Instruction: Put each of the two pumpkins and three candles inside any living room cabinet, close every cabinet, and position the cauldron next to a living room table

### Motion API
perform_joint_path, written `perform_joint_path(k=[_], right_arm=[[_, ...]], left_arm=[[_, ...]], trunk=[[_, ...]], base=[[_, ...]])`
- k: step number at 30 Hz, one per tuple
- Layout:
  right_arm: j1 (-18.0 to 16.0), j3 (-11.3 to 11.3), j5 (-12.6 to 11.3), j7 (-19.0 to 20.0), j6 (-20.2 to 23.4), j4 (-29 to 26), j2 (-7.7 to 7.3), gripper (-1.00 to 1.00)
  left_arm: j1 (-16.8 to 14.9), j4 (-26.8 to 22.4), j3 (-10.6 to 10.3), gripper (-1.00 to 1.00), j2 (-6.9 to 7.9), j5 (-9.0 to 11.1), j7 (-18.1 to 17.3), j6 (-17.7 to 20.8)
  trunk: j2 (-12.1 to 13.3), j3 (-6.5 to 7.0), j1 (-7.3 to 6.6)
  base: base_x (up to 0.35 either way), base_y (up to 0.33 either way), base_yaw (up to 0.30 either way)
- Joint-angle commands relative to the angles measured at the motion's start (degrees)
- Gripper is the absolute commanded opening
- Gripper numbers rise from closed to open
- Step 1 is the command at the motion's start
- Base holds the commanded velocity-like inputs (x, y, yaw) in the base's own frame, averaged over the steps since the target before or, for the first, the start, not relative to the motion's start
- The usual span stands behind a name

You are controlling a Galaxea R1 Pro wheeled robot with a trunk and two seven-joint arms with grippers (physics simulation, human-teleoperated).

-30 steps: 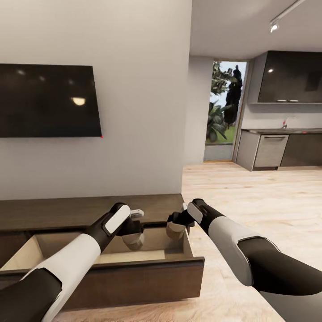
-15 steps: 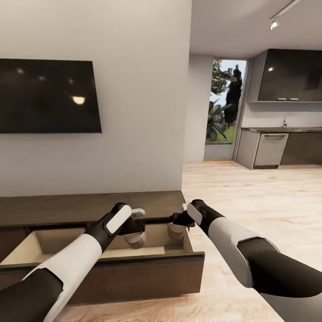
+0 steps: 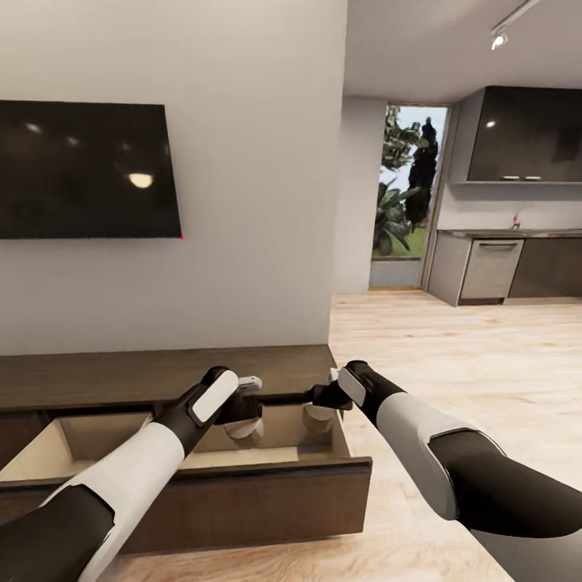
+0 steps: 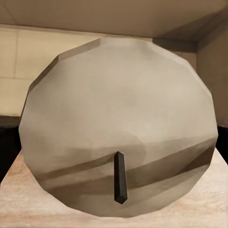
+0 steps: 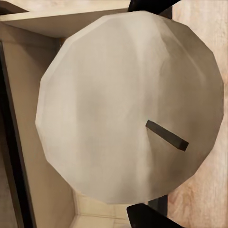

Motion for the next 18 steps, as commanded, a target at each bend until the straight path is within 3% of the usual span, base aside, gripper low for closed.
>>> perform_joint_path(k=[1, 13, 18], right_arm=[[0.0, 0.4, -0.6, -0.4, 0.2, -0.1, 0.0, -1.0], [0.0, 0.4, -0.6, -0.4, 0.2, -0.1, 0.0, -1.0], [0.0, 0.4, -0.7, -0.4, 0.2, -0.1, 0.0, -1.0]], left_arm=[[-0.1, -0.1, -0.2, -1.0, 0.02, 0.5, 0.5, 0.1], [-0.1, 0.0, -0.2, -1.0, -0.13, 0.6, 0.5, 0.1], [-0.1, 0.0, -0.2, -1.0, -0.45, 0.6, 0.5, 0.1]], trunk=[[0.0, -0.07, 0.02], [0.0, -0.07, 0.02], [0.0, -0.07, 0.02]], base=[[0.285, 0.0, 0.0], [0.163, 0.0, 0.0], [0.056, 0.0, 0.0]])
